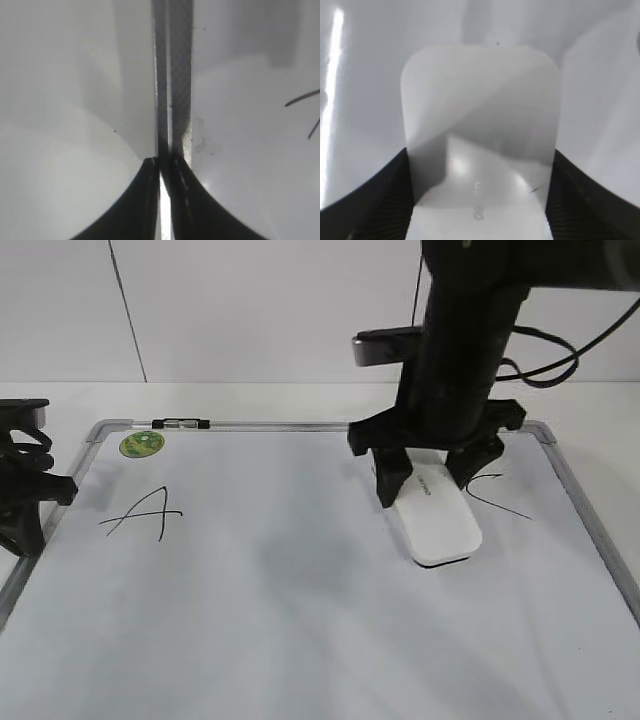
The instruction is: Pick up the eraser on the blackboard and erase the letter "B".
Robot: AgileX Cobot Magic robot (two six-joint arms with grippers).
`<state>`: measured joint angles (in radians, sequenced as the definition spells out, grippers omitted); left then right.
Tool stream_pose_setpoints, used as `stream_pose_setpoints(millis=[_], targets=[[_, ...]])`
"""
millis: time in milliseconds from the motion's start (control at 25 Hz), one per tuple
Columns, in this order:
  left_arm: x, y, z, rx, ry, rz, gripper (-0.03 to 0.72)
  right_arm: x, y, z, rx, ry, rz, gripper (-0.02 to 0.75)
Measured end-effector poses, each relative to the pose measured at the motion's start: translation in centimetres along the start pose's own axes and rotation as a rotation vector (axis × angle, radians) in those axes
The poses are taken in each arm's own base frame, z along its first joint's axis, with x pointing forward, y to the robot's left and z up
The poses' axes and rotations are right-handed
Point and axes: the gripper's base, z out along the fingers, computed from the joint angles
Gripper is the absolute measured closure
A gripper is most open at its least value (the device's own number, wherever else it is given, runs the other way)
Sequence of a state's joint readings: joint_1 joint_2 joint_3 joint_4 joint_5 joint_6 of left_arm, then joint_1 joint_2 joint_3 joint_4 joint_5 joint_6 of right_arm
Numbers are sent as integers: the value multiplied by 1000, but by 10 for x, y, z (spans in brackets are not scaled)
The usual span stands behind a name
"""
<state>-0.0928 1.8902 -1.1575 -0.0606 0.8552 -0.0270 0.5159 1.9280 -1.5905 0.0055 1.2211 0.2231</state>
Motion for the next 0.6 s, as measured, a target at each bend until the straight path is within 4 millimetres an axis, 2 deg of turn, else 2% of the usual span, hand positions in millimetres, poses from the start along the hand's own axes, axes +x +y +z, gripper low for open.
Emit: stream_pose_setpoints(millis=[160,280,600], targets=[[0,0,0,0,0,0,643,-1,-25,-12,6,-29,63,207],[0,0,0,0,0,0,643,6,-42,-16,11,-25,105,207],[0,0,0,-2,2,1,643,41,-80,8,32,112,161,207]])
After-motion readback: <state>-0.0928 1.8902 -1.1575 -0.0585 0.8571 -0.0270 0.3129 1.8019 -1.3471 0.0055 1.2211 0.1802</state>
